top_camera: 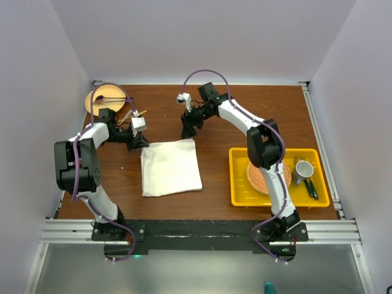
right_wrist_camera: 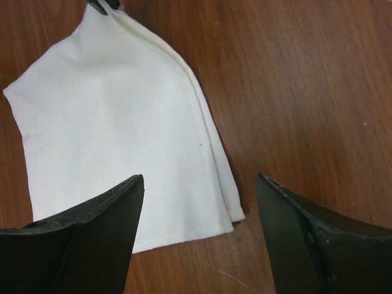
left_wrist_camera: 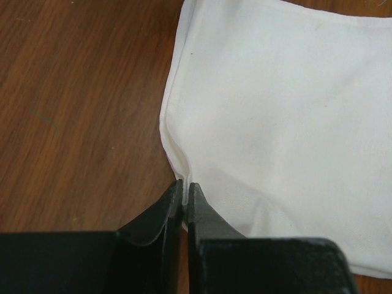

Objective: Fold the napkin into a case and place the utensils inside
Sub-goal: Rotate the lower triangle-folded napkin at the center of the board, then pick up the lower triangle-folded napkin from the center of the board.

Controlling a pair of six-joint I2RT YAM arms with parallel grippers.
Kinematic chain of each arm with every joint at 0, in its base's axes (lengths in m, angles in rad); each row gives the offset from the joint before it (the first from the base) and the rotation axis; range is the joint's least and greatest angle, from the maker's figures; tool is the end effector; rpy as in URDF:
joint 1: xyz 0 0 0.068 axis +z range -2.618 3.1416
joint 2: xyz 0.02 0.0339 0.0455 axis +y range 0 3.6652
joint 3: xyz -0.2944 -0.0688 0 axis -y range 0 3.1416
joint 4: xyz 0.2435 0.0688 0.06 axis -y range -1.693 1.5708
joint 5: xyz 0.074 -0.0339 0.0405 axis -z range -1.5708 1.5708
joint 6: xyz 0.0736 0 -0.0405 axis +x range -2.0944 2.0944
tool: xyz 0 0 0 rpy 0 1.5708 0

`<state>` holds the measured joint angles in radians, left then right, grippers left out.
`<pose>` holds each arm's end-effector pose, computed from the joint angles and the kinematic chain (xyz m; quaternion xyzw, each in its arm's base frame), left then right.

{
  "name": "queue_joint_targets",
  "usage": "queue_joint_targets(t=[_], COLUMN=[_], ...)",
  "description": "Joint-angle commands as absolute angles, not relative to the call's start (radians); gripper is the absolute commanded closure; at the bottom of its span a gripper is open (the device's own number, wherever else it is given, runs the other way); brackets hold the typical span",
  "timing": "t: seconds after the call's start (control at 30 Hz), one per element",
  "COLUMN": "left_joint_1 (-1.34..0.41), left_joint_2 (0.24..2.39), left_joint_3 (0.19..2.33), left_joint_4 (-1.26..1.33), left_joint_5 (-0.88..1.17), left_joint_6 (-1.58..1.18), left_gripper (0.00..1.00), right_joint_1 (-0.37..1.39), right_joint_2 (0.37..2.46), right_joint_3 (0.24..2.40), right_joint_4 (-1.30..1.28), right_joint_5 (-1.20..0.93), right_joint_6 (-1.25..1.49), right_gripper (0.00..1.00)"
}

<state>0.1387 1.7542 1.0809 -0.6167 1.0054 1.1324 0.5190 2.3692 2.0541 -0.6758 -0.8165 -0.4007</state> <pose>0.3383 -0.0155 0.1890 0.4728 0.7306 -0.3111 0.3819 0.4502 0.3189 0.1965 -0.4921 0.7378 0.3953 0.2395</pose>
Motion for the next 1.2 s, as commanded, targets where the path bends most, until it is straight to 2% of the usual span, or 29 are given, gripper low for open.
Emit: queue_joint_targets(t=[0.0,0.03,0.1,0.17,0.23,0.4,0.6,0.83,0.97,1.17], left_joint_1=[0.137,0.138,0.137,0.138,0.138,0.141,0.15,0.158,0.158,0.156], left_joint_2=[1.743,1.756,1.772,1.787,1.787,1.779,1.749,1.732,1.74,1.729], left_joint_3=[1.088,1.085,1.078,1.062,1.033,0.985,0.947,0.896,0.9,0.896], left_joint_4=[-0.513,-0.487,-0.425,-0.362,-0.284,-0.206,-0.184,-0.095,-0.078,-0.057], left_joint_5=[0.987,0.974,0.963,0.965,0.953,0.873,0.812,0.721,0.719,0.753], left_joint_6=[1.011,0.914,0.826,0.703,0.582,0.437,0.324,0.17,0.143,0.12], left_gripper=[1.0,1.0,1.0,1.0,1.0,1.0,1.0,1.0,1.0,1.0], right_joint_1=[0.567,0.604,0.647,0.699,0.728,0.747,0.695,0.635,0.63,0.71], right_joint_2=[2.193,2.136,2.028,2.002,1.994,2.081,2.267,2.408,2.33,2.116], right_joint_3=[1.872,1.729,1.625,1.571,1.524,1.537,1.733,2.015,2.02,1.769], right_joint_4=[-0.462,-0.413,-0.352,-0.405,-0.431,-0.543,-0.636,-0.672,-0.666,-0.52], right_joint_5=[-0.806,-0.737,-0.663,-0.641,-0.62,-0.514,-0.35,-0.275,-0.362,-0.497], right_joint_6=[-0.416,-0.442,-0.495,-0.526,-0.534,-0.601,-0.67,-0.765,-0.761,-0.643], right_gripper=[0.3,0.38,0.48,0.57,0.59,0.62,0.63,0.63,0.62,0.61])
